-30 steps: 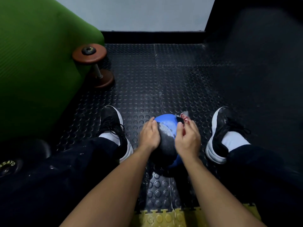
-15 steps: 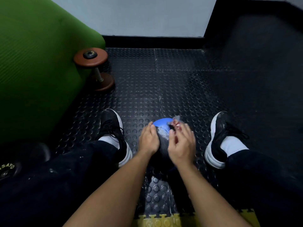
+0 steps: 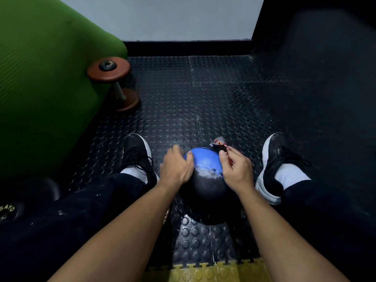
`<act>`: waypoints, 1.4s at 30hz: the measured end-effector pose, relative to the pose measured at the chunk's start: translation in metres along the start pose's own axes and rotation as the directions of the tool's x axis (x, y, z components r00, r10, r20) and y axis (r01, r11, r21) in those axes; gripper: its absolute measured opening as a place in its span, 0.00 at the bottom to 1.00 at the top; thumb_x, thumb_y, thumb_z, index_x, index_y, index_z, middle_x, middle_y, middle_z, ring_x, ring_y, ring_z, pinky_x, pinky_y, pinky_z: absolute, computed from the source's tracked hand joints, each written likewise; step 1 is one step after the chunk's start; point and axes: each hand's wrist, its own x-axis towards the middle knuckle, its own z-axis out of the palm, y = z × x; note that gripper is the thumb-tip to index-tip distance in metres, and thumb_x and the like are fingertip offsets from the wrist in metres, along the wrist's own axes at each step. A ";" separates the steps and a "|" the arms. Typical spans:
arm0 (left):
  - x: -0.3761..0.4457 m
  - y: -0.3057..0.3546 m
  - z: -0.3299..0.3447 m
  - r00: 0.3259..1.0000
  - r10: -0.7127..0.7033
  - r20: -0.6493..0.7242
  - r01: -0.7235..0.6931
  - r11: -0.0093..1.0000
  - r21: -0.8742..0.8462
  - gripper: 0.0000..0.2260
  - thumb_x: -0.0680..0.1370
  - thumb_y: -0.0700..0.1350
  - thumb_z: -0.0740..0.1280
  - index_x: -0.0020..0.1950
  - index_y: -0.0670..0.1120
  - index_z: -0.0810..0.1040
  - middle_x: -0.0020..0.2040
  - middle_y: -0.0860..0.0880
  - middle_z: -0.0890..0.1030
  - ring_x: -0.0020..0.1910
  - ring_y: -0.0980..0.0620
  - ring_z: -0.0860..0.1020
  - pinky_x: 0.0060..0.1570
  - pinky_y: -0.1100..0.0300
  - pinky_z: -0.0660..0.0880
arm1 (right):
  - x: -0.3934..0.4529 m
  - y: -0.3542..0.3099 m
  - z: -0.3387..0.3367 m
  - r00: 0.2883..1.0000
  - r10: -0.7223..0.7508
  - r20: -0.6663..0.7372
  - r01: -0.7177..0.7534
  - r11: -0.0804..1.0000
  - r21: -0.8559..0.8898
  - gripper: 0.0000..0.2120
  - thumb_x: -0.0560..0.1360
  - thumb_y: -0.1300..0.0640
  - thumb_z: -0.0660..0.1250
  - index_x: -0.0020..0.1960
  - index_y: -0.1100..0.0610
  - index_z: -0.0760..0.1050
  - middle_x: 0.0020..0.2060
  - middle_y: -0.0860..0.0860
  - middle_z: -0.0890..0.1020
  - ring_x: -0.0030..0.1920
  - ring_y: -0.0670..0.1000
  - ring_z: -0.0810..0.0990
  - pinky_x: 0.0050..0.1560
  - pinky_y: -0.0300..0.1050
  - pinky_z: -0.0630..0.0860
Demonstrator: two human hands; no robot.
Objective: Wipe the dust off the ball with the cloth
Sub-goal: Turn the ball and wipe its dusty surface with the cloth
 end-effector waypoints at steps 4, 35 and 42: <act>-0.004 -0.010 0.010 0.969 0.183 0.167 -0.137 0.957 -0.256 0.19 0.86 0.49 0.53 0.77 0.51 0.69 0.78 0.51 0.67 0.79 0.53 0.61 0.75 0.60 0.55 | -0.009 0.006 0.004 0.983 0.054 -0.175 -0.072 0.993 -0.096 0.15 0.80 0.52 0.61 0.54 0.59 0.82 0.50 0.51 0.84 0.49 0.54 0.82 0.50 0.44 0.75; -0.008 -0.013 0.025 0.991 0.105 0.083 -0.077 0.954 -0.290 0.21 0.87 0.53 0.50 0.79 0.51 0.67 0.79 0.49 0.67 0.78 0.52 0.62 0.78 0.54 0.55 | -0.038 0.004 0.019 0.967 0.020 -0.252 -0.049 0.993 -0.112 0.20 0.80 0.49 0.58 0.60 0.60 0.80 0.60 0.56 0.82 0.61 0.60 0.79 0.61 0.59 0.75; -0.002 -0.016 0.023 0.994 0.072 0.082 -0.044 0.951 -0.307 0.21 0.87 0.51 0.50 0.78 0.49 0.68 0.78 0.49 0.68 0.78 0.52 0.64 0.78 0.54 0.56 | -0.058 -0.016 0.027 0.980 -0.191 -0.048 0.178 0.964 -0.195 0.19 0.80 0.48 0.58 0.65 0.51 0.78 0.69 0.52 0.75 0.74 0.55 0.68 0.73 0.60 0.62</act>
